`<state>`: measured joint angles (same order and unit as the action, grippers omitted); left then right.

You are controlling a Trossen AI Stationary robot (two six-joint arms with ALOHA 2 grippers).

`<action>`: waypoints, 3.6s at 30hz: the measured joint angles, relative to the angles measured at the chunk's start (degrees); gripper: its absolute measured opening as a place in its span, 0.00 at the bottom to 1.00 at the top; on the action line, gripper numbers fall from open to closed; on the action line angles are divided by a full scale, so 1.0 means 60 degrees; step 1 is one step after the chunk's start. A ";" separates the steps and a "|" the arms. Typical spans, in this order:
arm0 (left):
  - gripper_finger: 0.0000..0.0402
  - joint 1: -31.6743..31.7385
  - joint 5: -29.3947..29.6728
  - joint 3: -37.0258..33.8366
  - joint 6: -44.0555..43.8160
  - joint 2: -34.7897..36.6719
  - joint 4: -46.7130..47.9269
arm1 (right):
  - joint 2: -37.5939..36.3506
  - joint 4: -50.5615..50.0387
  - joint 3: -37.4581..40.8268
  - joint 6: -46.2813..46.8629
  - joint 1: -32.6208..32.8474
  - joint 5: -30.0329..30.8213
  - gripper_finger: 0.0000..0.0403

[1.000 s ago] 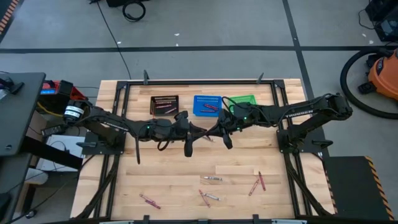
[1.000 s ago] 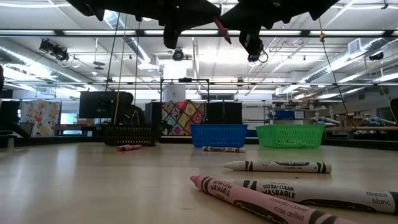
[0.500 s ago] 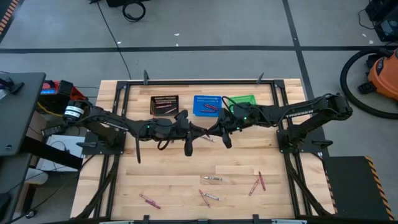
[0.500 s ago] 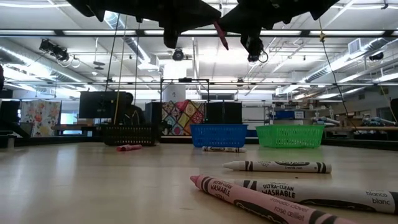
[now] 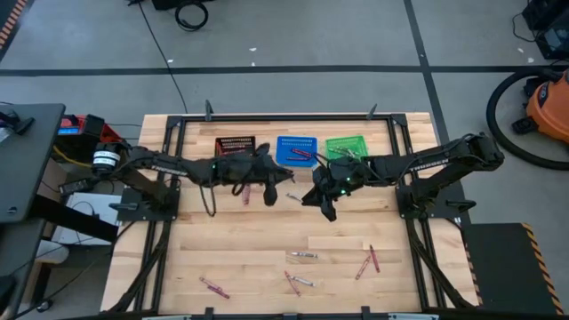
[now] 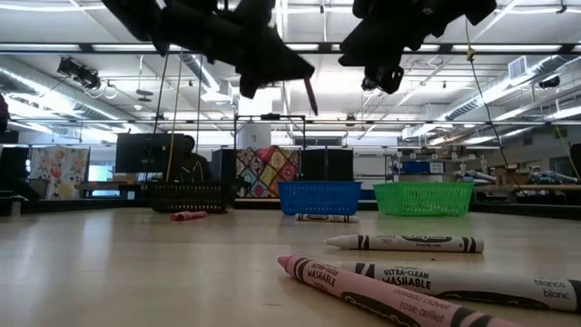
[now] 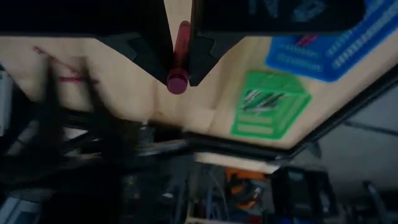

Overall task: Sort crayons
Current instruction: Put the red crayon into the blue bin, then put the white crayon into the green bin

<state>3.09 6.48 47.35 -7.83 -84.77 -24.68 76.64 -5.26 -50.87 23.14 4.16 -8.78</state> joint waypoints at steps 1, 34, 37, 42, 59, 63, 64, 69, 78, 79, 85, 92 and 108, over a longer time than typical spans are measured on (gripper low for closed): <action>0.10 0.0209 -0.0153 0.0000 -0.0030 0.0000 0.0080 | 0.0000 -0.0054 0.0000 0.0005 0.0070 -0.0004 0.21; 0.10 0.3330 -0.2215 0.3358 0.0820 -0.3310 0.4049 | 0.0011 -0.0433 0.0000 0.0189 0.0729 0.0291 0.21; 0.10 0.3367 -0.2211 0.3691 0.0940 -0.3562 0.4242 | 0.0011 -0.0443 0.0002 0.0135 0.0729 0.0288 0.21; 0.10 0.3561 -0.2210 0.3799 0.0960 -0.3685 0.4792 | 0.0011 -0.0557 0.0004 0.0117 0.0728 0.0288 0.21; 0.10 0.3851 -0.2204 0.3796 0.1736 -0.3683 0.5577 | 0.0011 -0.0653 0.0004 0.0117 0.0725 0.0388 0.21; 0.13 0.3847 -0.2204 0.3796 0.1718 -0.3683 0.5568 | 0.0011 -0.0644 0.0004 0.0117 0.0725 0.0608 0.21; 0.15 0.3847 -0.2204 0.3796 0.1692 -0.3683 0.5535 | 0.0011 -0.0647 0.0004 0.0117 0.0725 0.0608 0.21; 0.24 0.3742 -0.2200 0.3793 0.1663 -0.3683 0.5032 | 0.0011 -0.0658 0.0004 0.0116 0.0725 0.0608 0.21; 0.30 0.3411 -0.2202 0.4350 0.1663 -0.3683 0.5039 | 0.0011 -0.0940 0.0004 0.0113 0.0805 0.0608 0.21; 0.30 0.3364 -0.2203 0.4463 0.1668 -0.3683 0.5152 | 0.0011 -0.1029 0.0004 0.0085 0.0824 0.0608 0.21; 0.30 0.2769 -0.2182 0.5374 0.2352 -0.3683 0.7209 | 0.0011 -0.1670 0.0004 -0.0349 0.1013 0.1049 0.21; 0.30 0.1909 -0.1031 0.5774 0.2999 -0.3524 0.9546 | 0.0011 -0.1869 0.0004 -0.0658 0.1189 0.1283 0.21; 0.30 0.0496 -0.0240 0.5785 0.2025 -0.2229 1.3212 | 0.2166 -0.1085 0.0004 -0.1335 0.1305 0.2580 0.21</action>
<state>6.06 5.04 82.06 4.32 -98.15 54.59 89.64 -11.77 -50.85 15.13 11.99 6.70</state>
